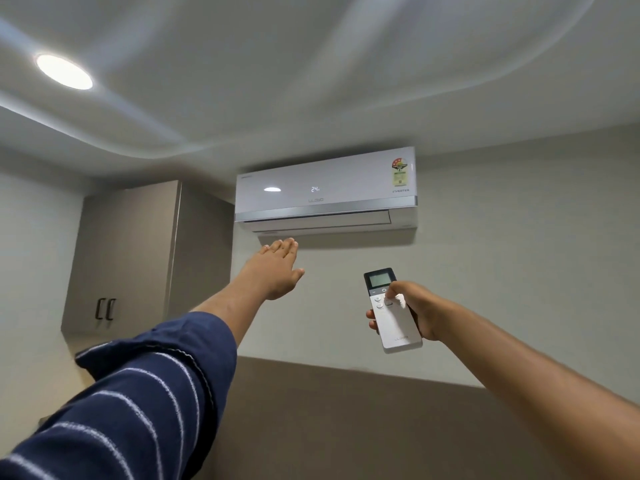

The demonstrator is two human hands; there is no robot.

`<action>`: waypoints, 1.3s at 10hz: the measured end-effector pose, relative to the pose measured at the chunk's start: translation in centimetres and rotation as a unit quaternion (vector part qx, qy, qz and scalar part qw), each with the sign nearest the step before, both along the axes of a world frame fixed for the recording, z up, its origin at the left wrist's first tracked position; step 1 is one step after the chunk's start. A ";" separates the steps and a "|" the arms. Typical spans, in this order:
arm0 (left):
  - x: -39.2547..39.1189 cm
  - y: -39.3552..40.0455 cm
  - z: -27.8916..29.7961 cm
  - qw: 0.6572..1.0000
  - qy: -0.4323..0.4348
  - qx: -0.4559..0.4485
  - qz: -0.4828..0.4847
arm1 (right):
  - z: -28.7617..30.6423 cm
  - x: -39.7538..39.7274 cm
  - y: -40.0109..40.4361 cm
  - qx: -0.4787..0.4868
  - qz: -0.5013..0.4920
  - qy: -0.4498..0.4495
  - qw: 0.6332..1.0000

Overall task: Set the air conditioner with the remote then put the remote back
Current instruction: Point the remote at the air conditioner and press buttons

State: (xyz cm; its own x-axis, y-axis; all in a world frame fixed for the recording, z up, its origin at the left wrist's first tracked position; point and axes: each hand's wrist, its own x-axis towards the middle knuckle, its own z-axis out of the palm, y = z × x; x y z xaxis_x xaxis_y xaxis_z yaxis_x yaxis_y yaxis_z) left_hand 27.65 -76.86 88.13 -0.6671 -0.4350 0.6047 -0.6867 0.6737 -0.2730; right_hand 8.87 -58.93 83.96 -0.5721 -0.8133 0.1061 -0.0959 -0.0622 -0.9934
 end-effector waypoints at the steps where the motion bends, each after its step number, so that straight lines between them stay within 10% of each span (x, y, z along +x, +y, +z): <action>1: 0.1 0.2 -0.1 1.000 0.001 -0.003 0.000 | -0.3 0.2 0.2 -0.002 0.006 0.007 1.000; 13: 3.3 1.1 -1.1 1.000 0.005 0.004 0.007 | -1.0 5.5 0.4 -0.010 -0.019 0.014 1.000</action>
